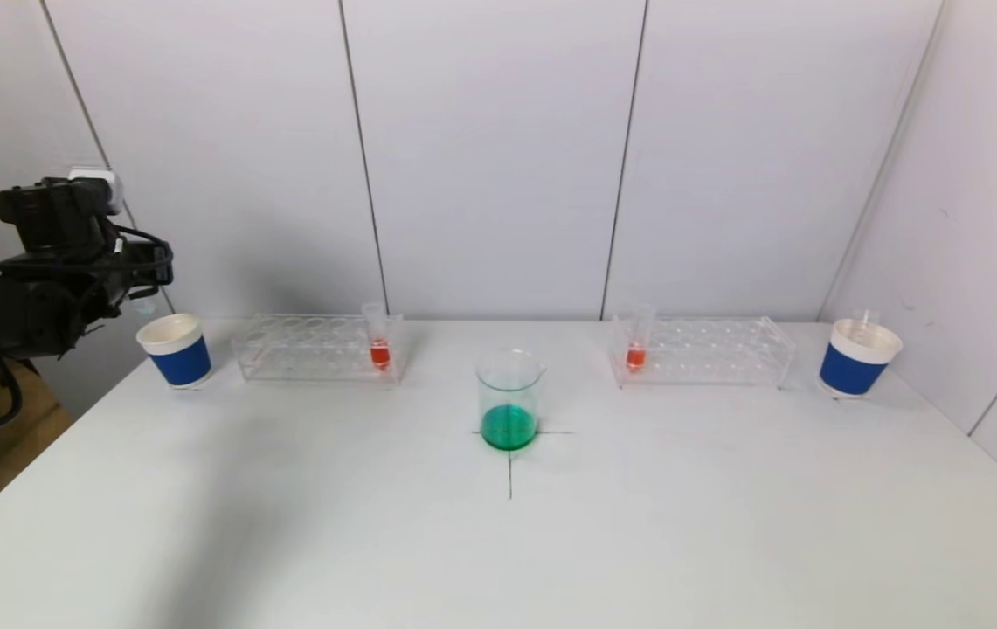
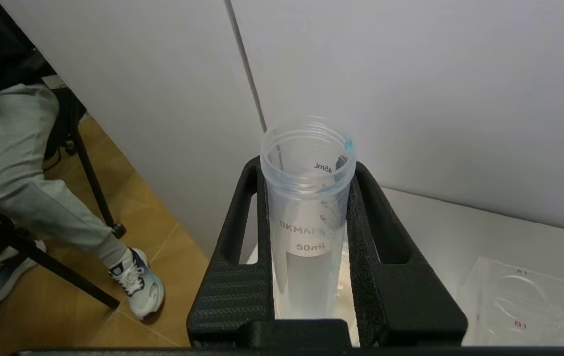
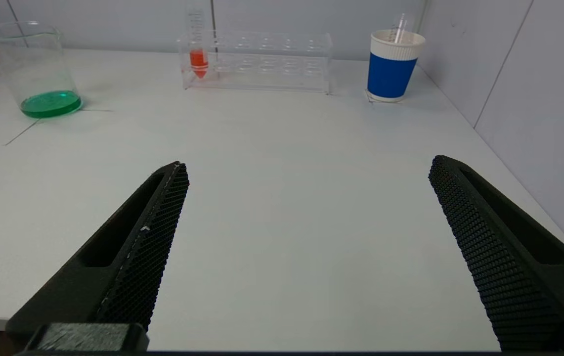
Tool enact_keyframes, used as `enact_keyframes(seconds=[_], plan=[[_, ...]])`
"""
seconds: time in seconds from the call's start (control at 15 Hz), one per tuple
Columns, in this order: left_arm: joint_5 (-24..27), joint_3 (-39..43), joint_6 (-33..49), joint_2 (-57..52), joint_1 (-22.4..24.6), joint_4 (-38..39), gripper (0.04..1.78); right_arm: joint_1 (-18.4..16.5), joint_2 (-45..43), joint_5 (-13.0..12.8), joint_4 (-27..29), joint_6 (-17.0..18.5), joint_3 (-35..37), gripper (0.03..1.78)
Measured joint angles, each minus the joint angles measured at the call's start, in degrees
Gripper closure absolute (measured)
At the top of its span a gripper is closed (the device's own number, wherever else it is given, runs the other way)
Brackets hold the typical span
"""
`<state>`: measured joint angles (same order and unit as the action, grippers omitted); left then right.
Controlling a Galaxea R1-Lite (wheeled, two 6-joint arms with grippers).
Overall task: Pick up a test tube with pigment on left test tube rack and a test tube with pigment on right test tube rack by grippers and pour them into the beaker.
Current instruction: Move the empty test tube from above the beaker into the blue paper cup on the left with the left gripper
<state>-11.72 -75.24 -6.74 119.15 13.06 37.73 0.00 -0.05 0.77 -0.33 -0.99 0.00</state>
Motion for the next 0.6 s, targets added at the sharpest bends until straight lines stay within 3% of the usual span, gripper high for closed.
enact_keyframes(seconds=[0.4,0.6], plan=[[0.6,3.3,1.1,3.9,0.2,9.6,1.37,0.0,0.0,0.0,0.0,0.0,0.0,0.04],[0.7,4.3,2.2,6.0,0.2,10.9,1.37,0.0,0.0,0.0,0.0,0.0,0.0,0.04]])
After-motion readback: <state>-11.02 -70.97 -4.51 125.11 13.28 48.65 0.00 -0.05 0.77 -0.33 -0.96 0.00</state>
